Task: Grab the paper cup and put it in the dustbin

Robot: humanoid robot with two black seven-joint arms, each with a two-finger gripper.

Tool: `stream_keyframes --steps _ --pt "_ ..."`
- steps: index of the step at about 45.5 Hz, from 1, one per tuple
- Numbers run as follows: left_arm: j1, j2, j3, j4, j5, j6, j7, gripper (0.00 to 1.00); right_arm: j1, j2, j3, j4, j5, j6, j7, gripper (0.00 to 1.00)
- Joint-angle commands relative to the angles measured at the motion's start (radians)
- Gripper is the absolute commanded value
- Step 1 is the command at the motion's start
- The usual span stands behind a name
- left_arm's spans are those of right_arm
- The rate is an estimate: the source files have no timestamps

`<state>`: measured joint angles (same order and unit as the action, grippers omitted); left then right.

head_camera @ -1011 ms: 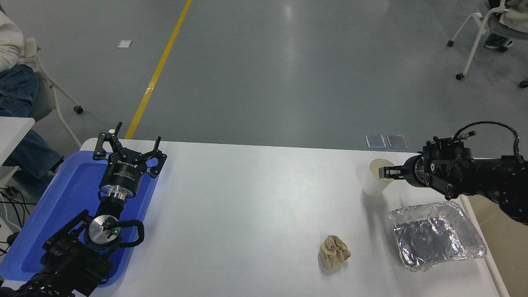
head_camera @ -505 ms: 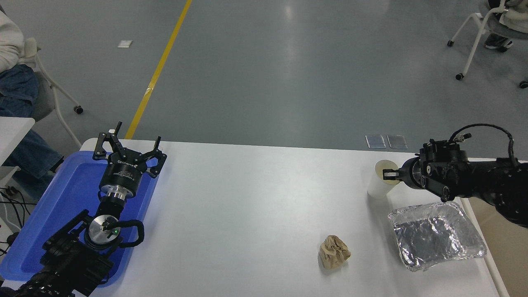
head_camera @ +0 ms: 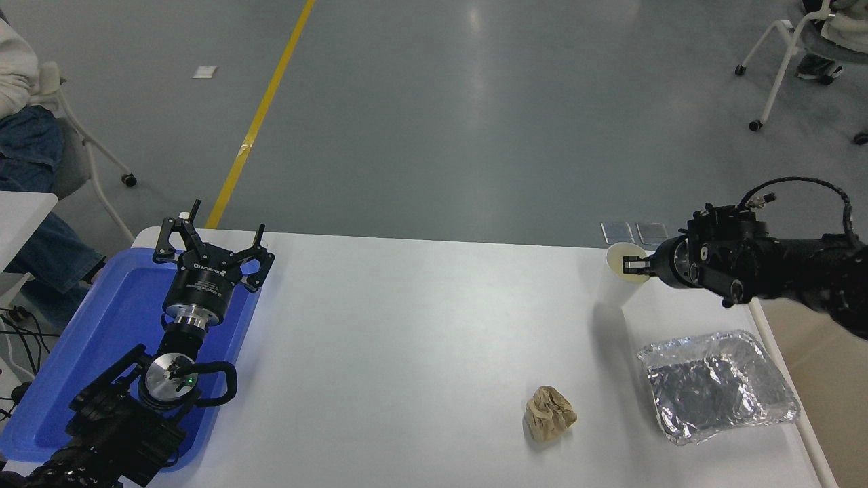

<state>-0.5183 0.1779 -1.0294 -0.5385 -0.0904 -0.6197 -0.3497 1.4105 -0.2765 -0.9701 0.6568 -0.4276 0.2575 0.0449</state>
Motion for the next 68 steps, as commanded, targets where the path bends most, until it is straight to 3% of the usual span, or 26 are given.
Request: stream_keyframes --steps 1,22,43,50,68 --pt "0.000 0.000 0.000 0.000 0.000 0.000 0.000 1.00 0.238 -0.075 -0.094 0.173 0.004 0.054 0.000 0.00" --pt "0.003 0.002 -0.003 0.000 0.000 0.000 0.001 1.00 0.735 -0.151 -0.291 0.497 0.000 0.167 0.001 0.00" --pt "0.004 0.003 -0.004 0.000 0.001 0.000 0.000 1.00 0.927 -0.225 -0.407 0.600 -0.005 0.206 0.001 0.00" --pt "0.004 0.003 -0.004 0.000 0.000 0.000 0.001 1.00 0.949 -0.305 -0.441 0.598 -0.028 0.207 0.001 0.00" --pt "0.003 0.003 -0.003 0.000 0.000 0.000 -0.002 1.00 0.930 -0.624 -0.458 0.469 -0.289 0.195 0.003 0.00"
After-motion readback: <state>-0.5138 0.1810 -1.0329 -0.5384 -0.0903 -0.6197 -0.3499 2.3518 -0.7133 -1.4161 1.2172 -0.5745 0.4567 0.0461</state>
